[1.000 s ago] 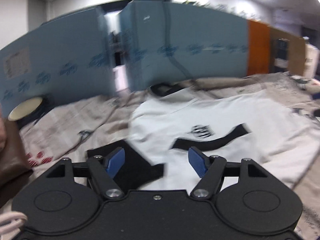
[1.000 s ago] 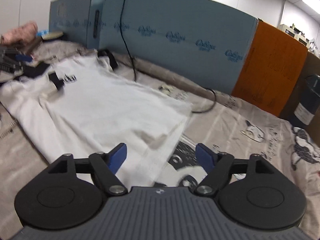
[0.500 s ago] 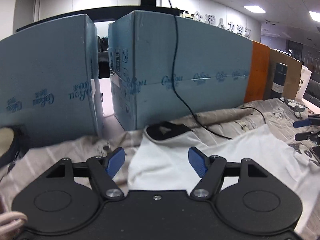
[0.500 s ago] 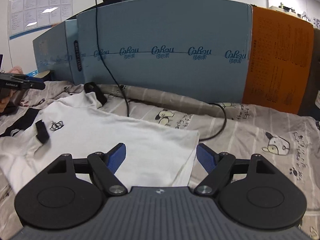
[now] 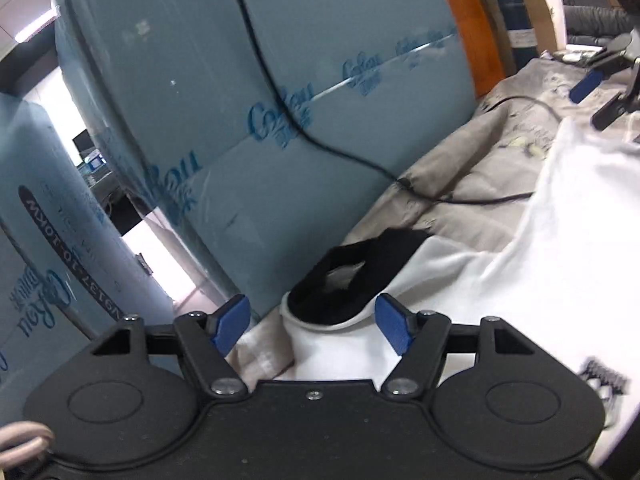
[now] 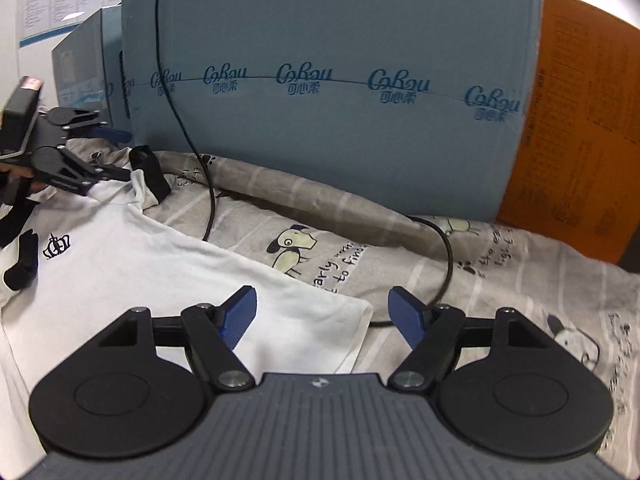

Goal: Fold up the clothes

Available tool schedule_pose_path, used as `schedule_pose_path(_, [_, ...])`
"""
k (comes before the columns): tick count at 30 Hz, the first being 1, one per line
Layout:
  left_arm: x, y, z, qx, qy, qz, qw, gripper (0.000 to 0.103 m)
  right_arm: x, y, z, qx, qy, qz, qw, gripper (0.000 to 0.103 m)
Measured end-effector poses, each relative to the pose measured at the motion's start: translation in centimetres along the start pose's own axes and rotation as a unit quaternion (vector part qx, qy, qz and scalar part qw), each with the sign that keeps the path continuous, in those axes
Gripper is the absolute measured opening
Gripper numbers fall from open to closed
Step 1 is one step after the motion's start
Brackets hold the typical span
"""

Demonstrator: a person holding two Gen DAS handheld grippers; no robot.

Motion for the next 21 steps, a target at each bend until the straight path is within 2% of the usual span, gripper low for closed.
schedule_pose_path(1, [0.1, 0.2, -0.2, -0.001, 0.002, 0.003, 1.0000, 0.069, -0.1, -0.1, -0.4, 0.004, -0.002, 0.004, 1.000, 0.069])
schedule_pose_path(5, [0.6, 0.6, -1.0, 0.005, 0.013, 0.017, 0.9998, 0.067, -0.5, -0.9, -2.3, 0.032, -0.009, 0.024, 0.999, 0.054])
schedule_pose_path(7, [0.6, 0.6, -1.2, 0.004, 0.011, 0.024, 0.9996, 0.065, -0.7, -1.1, -3.3, 0.045, -0.010, 0.028, 0.999, 0.050])
schedule_pose_path(8, [0.7, 0.7, -1.2, 0.002, 0.010, 0.029, 0.9995, 0.063, -0.9, -1.1, -3.7, 0.052, -0.011, 0.026, 0.998, 0.046])
schedule_pose_path(10, [1.0, 0.9, -1.0, -0.001, 0.006, 0.039, 0.9992, 0.049, -1.1, -0.9, -4.2, 0.058, -0.014, 0.025, 0.998, 0.037])
schedule_pose_path(13, [0.8, 1.0, -0.8, -0.004, -0.013, 0.039, 0.9991, 0.040, -0.9, -0.8, -3.9, 0.057, -0.016, 0.030, 0.998, 0.023])
schedule_pose_path(17, [-0.1, 1.3, -0.1, -0.014, -0.028, 0.018, 0.9994, 0.041, -0.8, -0.8, -3.7, 0.061, -0.002, 0.038, 0.997, 0.022])
schedule_pose_path(21, [-2.2, 1.3, 0.9, -0.030, -0.029, -0.060, 0.9973, 0.044, -0.8, -0.8, -3.7, 0.064, -0.002, 0.036, 0.997, 0.022])
Point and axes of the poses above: each gripper's, at about its wrist camera, not at the fingertips, and z roughly against the way its jaws point, x to its left, y to its underside, the point moved 2 cm from there along -z, roughly the way its jaws point, and after that the axes turned 14 degrees about x, right-handed, at the moved point
